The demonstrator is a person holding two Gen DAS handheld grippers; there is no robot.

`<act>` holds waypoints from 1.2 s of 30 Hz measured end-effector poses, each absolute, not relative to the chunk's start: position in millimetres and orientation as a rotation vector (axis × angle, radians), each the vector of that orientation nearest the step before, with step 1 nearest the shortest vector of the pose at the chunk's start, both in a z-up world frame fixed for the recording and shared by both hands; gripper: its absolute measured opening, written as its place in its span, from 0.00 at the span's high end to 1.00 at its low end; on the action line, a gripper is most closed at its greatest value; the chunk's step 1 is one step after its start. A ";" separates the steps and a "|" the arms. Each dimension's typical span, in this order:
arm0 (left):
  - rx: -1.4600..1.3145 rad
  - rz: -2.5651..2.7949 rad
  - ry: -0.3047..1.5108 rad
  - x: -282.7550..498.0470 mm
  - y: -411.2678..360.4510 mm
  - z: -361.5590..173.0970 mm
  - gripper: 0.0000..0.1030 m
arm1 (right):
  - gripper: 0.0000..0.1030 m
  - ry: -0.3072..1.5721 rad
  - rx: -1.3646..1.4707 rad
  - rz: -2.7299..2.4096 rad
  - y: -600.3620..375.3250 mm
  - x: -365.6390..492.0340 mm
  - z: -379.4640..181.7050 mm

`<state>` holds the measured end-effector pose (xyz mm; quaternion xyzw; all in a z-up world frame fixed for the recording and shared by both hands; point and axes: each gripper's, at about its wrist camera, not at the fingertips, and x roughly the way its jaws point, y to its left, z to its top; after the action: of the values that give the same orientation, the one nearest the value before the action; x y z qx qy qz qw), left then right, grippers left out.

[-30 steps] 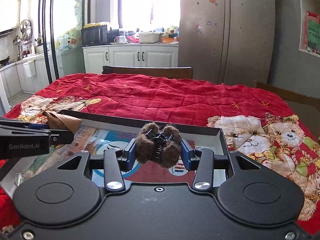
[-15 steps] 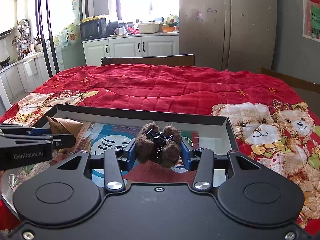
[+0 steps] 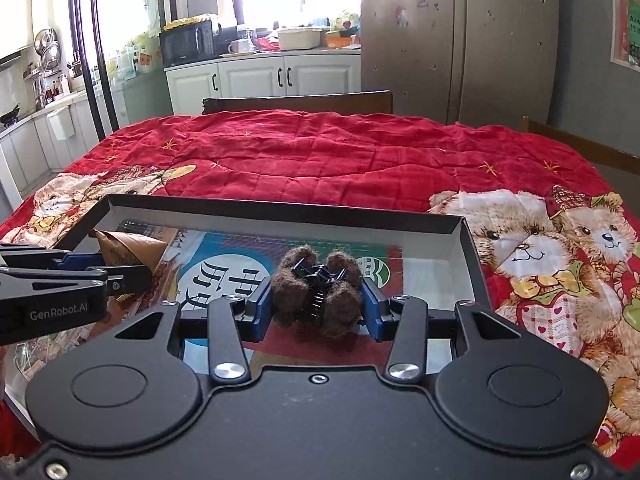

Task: Organize objects
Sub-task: 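Carry the tan packet and brown fuzzy clip into the black tray with both grippers, then open both grippers to release the packet and fuzzy clip inside the tray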

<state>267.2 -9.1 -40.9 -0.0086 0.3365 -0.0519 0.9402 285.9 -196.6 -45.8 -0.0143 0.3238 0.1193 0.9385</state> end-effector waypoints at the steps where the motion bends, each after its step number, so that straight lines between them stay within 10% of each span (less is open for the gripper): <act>1: -0.015 -0.106 0.688 267.3 -9.6 -41.0 0.69 | 0.58 0.664 -0.028 0.243 -196.9 286.2 -46.2; 19: -0.003 -0.106 0.700 269.2 -10.1 -43.1 0.66 | 0.57 0.687 -0.034 0.253 -195.1 287.9 -48.4; 36: -0.005 -0.096 0.690 268.1 -9.5 -41.8 0.44 | 0.42 0.699 -0.028 0.247 -195.6 289.1 -48.2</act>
<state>268.1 -9.5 -41.8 -0.0026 0.3379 -0.0472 0.9400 289.1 -195.6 -48.2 -0.0139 0.3414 0.1205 0.9321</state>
